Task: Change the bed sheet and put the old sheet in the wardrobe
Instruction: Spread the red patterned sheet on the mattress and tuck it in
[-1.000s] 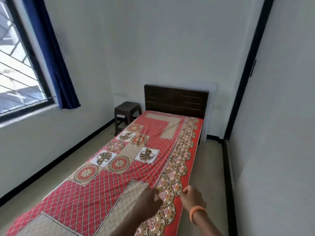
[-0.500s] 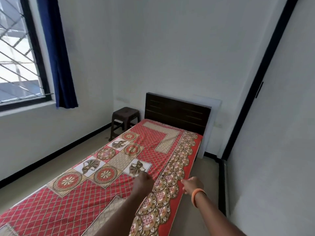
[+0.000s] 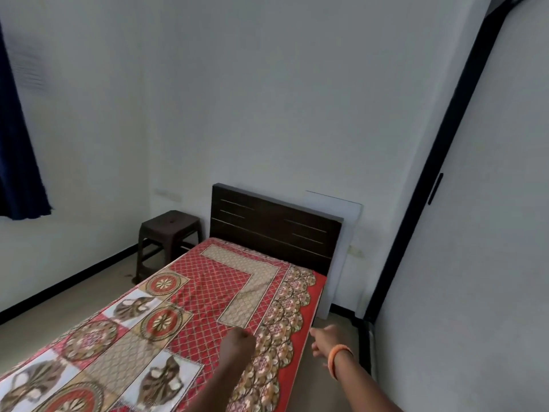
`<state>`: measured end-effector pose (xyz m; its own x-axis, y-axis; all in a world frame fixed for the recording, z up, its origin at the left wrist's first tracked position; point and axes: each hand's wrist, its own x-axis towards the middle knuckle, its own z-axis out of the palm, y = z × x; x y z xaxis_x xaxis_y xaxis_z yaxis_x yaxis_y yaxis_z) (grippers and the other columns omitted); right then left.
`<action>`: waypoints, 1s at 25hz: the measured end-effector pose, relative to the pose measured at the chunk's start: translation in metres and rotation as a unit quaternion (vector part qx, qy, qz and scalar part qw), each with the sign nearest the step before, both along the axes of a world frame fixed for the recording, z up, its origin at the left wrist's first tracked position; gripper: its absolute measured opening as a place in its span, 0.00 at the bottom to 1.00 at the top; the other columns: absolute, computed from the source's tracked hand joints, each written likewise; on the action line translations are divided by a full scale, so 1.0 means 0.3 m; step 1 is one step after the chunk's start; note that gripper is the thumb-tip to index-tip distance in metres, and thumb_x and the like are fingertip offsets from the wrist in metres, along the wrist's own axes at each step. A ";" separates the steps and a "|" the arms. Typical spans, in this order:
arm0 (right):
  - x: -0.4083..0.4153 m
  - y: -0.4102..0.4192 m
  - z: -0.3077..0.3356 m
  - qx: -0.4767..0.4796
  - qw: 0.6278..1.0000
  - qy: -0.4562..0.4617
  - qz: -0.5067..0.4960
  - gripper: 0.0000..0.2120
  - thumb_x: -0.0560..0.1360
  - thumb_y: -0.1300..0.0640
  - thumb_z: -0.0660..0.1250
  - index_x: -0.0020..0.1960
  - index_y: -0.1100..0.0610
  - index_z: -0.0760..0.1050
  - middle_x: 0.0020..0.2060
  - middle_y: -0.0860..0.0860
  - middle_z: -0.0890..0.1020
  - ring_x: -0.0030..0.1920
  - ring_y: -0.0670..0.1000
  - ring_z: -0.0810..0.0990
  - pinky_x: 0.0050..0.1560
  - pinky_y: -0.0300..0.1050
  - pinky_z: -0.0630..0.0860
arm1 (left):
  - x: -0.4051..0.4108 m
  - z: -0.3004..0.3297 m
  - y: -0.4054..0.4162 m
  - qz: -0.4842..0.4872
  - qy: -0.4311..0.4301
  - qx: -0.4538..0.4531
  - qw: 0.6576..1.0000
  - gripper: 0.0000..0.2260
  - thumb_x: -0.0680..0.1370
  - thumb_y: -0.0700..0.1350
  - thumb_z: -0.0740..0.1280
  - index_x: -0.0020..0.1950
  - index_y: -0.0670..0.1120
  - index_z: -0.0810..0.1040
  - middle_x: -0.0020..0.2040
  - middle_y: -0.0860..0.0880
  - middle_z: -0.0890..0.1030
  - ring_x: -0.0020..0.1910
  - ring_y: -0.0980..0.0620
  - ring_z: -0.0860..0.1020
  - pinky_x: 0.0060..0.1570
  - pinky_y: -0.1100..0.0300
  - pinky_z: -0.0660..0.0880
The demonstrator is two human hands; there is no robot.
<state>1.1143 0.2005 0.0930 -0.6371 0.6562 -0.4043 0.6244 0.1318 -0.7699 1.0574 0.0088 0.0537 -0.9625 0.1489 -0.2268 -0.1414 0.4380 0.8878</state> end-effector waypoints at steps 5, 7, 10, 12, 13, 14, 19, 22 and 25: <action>-0.357 0.332 -0.078 -0.029 0.999 -0.010 -0.008 0.10 0.78 0.57 0.64 0.48 0.65 0.76 0.31 0.54 0.78 0.26 0.50 0.74 0.22 0.35 0.67 | -0.299 -0.059 0.319 0.012 -0.036 0.025 0.999 0.13 0.77 0.37 0.62 0.32 0.46 0.72 0.30 0.49 0.74 0.31 0.51 0.74 0.29 0.63 0.67; -0.536 0.483 -0.144 -0.024 0.999 -0.019 0.018 0.13 0.79 0.54 0.64 0.52 0.65 0.76 0.32 0.54 0.80 0.26 0.49 0.76 0.23 0.36 0.69 | -0.436 -0.116 0.449 0.039 -0.055 0.026 0.997 0.12 0.77 0.36 0.61 0.34 0.44 0.73 0.31 0.48 0.75 0.31 0.51 0.73 0.28 0.65 0.66; -0.777 0.716 -0.283 -0.072 0.996 -0.042 0.032 0.10 0.79 0.56 0.63 0.50 0.64 0.74 0.32 0.55 0.78 0.26 0.50 0.74 0.23 0.37 0.68 | -0.627 -0.243 0.654 0.085 -0.088 0.003 0.992 0.11 0.77 0.37 0.62 0.35 0.42 0.75 0.31 0.47 0.77 0.31 0.49 0.75 0.29 0.62 0.68; -0.917 0.858 -0.368 -0.105 0.990 -0.089 0.040 0.13 0.81 0.54 0.60 0.42 0.62 0.72 0.29 0.54 0.73 0.26 0.50 0.69 0.27 0.39 0.66 | -0.734 -0.305 0.798 0.103 -0.114 -0.003 0.988 0.11 0.78 0.38 0.62 0.35 0.43 0.75 0.31 0.47 0.77 0.30 0.50 0.75 0.28 0.62 0.68; -0.990 0.930 -0.407 -0.119 0.985 -0.113 0.054 0.15 0.81 0.53 0.59 0.40 0.61 0.70 0.28 0.53 0.71 0.26 0.50 0.68 0.28 0.39 0.65 | -0.794 -0.333 0.876 0.112 -0.128 -0.004 0.985 0.11 0.78 0.38 0.62 0.35 0.44 0.75 0.32 0.47 0.78 0.30 0.50 0.74 0.28 0.63 0.67; -1.061 0.994 -0.440 -0.132 0.981 -0.129 0.061 0.16 0.81 0.52 0.59 0.38 0.60 0.69 0.28 0.53 0.70 0.25 0.50 0.67 0.28 0.40 0.65 | -0.848 -0.356 0.945 0.122 -0.143 -0.002 0.982 0.12 0.78 0.39 0.62 0.35 0.45 0.75 0.32 0.47 0.77 0.30 0.51 0.73 0.28 0.63 0.66; -1.370 1.229 -0.673 -0.109 0.982 -0.151 0.029 0.12 0.78 0.55 0.66 0.43 0.64 0.77 0.27 0.55 0.76 0.26 0.52 0.73 0.25 0.41 0.72 | -1.082 -0.574 1.215 0.202 -0.248 0.010 0.947 0.13 0.77 0.38 0.62 0.32 0.44 0.74 0.29 0.47 0.74 0.31 0.49 0.74 0.30 0.61 0.67; -1.522 1.320 -0.951 -0.116 0.976 -0.184 0.010 0.15 0.76 0.51 0.67 0.40 0.63 0.77 0.29 0.55 0.76 0.29 0.54 0.75 0.30 0.46 0.77 | -1.222 -0.802 1.358 0.146 -0.241 -0.080 0.956 0.09 0.76 0.41 0.63 0.36 0.45 0.77 0.31 0.51 0.78 0.31 0.51 0.76 0.33 0.57 0.72; -1.686 1.392 -1.264 -0.071 0.975 -0.211 0.016 0.29 0.74 0.38 0.64 0.44 0.67 0.76 0.41 0.62 0.80 0.41 0.58 0.79 0.43 0.51 0.76 | -1.355 -1.048 1.510 -0.031 -0.156 -0.236 0.959 0.11 0.78 0.46 0.62 0.60 0.47 0.73 0.55 0.50 0.76 0.53 0.49 0.76 0.47 0.56 0.71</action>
<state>0.6086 0.6180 -0.2861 -0.4132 0.5568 -0.7205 0.8868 0.0663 -0.4574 0.6507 0.4619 -0.2608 -0.8294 0.0131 -0.5585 -0.3287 0.7969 0.5068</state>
